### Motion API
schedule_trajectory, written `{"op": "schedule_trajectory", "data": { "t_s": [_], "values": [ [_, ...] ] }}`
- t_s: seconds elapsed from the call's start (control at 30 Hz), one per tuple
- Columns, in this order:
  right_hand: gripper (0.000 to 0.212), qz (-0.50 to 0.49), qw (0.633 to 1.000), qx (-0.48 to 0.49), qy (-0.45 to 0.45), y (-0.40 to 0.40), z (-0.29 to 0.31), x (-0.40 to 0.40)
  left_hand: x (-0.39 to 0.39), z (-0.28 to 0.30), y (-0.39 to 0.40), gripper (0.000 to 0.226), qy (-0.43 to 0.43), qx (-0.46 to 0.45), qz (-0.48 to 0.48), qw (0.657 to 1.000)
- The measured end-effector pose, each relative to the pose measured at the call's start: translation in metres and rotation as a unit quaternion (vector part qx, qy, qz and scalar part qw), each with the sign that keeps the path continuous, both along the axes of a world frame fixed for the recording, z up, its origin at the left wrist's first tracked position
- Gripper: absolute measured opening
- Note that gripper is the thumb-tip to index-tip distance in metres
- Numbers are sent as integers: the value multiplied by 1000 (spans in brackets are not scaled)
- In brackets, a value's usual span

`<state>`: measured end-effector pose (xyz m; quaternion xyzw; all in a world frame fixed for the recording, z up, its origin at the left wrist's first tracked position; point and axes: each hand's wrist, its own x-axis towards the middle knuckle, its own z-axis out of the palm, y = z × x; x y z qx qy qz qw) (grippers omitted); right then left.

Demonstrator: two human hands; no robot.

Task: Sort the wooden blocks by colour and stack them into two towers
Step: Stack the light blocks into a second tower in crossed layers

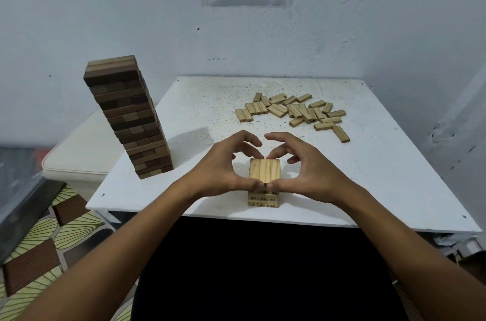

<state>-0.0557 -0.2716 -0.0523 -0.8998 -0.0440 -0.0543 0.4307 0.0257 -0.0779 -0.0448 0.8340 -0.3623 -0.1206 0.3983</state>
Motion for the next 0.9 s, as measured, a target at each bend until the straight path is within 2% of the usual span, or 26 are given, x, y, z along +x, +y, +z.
{"op": "schedule_trajectory", "data": {
  "t_s": [0.63,0.9],
  "values": [
    [82,10,1000,0,5,-1,-1,0,0,-1,0,69,4,-6,-13,1000],
    [59,-6,998,59,5,-4,-2,-1,4,4,7,65,0,-25,-8,1000]
  ]
}}
